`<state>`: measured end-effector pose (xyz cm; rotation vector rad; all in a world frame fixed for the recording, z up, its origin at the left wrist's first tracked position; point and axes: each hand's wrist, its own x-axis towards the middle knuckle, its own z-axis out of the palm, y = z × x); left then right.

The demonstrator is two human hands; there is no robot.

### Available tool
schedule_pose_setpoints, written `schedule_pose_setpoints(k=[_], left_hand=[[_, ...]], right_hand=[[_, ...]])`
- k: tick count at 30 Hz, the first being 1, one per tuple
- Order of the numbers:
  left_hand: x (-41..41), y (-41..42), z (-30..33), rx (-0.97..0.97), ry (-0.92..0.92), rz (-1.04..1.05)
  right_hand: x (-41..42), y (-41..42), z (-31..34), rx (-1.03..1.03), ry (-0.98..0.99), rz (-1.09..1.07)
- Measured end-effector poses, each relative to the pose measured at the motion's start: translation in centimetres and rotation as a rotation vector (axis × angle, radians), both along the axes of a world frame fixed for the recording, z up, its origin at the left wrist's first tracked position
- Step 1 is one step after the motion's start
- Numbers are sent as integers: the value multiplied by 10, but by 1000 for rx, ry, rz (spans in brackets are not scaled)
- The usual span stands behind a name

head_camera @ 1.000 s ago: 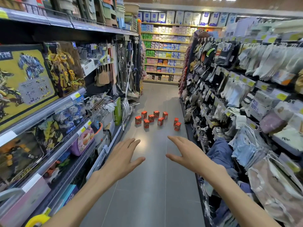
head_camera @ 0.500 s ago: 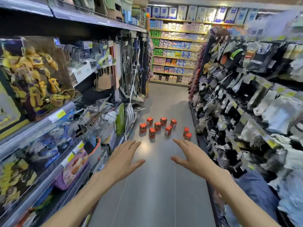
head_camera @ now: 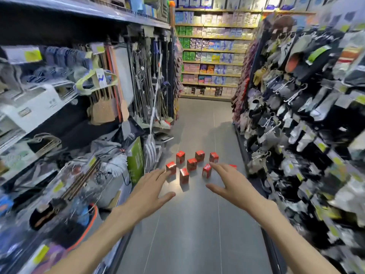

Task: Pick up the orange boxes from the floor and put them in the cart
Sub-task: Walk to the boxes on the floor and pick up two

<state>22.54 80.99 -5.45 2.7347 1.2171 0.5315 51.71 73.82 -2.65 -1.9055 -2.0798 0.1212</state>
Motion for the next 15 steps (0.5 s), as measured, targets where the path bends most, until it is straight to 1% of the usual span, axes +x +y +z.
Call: schedule_pose_setpoints(k=[4, 8, 11, 15], left_hand=[[38, 105, 6, 14, 4, 2], [63, 204, -3, -7, -16, 47], [82, 290, -19, -28, -26, 67], [107, 413, -48, -31, -26, 58]], right_hand=[[38, 113, 5, -20, 20, 15], [64, 229, 0, -55, 37, 43], [83, 317, -11, -67, 52, 68], [109, 435, -40, -81, 47, 50]])
